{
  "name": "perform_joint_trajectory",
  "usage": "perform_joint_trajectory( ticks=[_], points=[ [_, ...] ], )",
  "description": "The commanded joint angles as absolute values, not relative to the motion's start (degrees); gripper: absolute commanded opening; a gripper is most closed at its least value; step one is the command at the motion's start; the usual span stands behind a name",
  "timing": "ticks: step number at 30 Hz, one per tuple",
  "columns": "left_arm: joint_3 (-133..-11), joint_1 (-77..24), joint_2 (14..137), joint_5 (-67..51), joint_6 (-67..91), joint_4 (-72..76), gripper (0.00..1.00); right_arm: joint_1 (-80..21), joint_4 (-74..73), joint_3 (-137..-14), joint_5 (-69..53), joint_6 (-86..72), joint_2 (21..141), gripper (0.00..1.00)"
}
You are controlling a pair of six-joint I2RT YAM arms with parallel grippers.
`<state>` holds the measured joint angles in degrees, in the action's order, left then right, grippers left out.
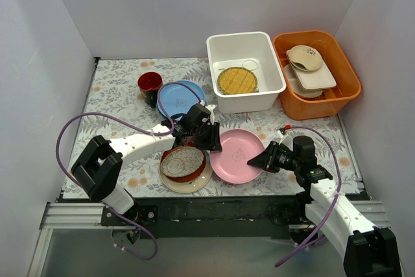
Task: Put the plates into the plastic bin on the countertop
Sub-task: Place the plate in the plastic bin.
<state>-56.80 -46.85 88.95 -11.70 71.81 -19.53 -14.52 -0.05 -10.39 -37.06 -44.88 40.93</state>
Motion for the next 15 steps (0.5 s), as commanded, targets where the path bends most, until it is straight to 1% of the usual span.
perform_joint_trajectory(
  ticks=[1, 3, 4, 7, 8, 11, 15],
  points=[
    [-57.7, -47.7, 86.8, -13.4, 72.1, -16.9, 0.48, -15.1, 2.7, -12.2, -39.1, -44.0, 40.3, 0.01],
    [-57.7, -47.7, 86.7, -13.3, 72.0, -17.0, 0.56, -15.1, 2.6, -12.3, -39.1, -44.0, 40.2, 0.01],
    [-57.6, -47.7, 86.6, -13.3, 72.0, -17.0, 0.65, -15.1, 2.5, -12.4, -39.1, -44.0, 40.1, 0.01],
    [-57.5, -47.7, 86.2, -12.9, 72.0, -17.1, 0.78, -15.1, 2.3, -12.5, -39.0, -43.9, 39.9, 0.01],
    [-57.5, -47.7, 86.1, -12.8, 72.1, -17.1, 0.85, -15.1, 2.2, -12.6, -38.9, -43.7, 39.8, 0.01],
    [-57.1, -47.7, 85.4, -12.3, 72.2, -17.5, 0.98, -15.1, 2.1, -12.8, -38.8, -43.8, 39.9, 0.01],
    [-56.4, -47.7, 83.2, -10.8, 72.2, -17.7, 0.98, -15.1, 0.7, -15.3, -38.7, -41.9, 41.2, 0.01]
  ],
)
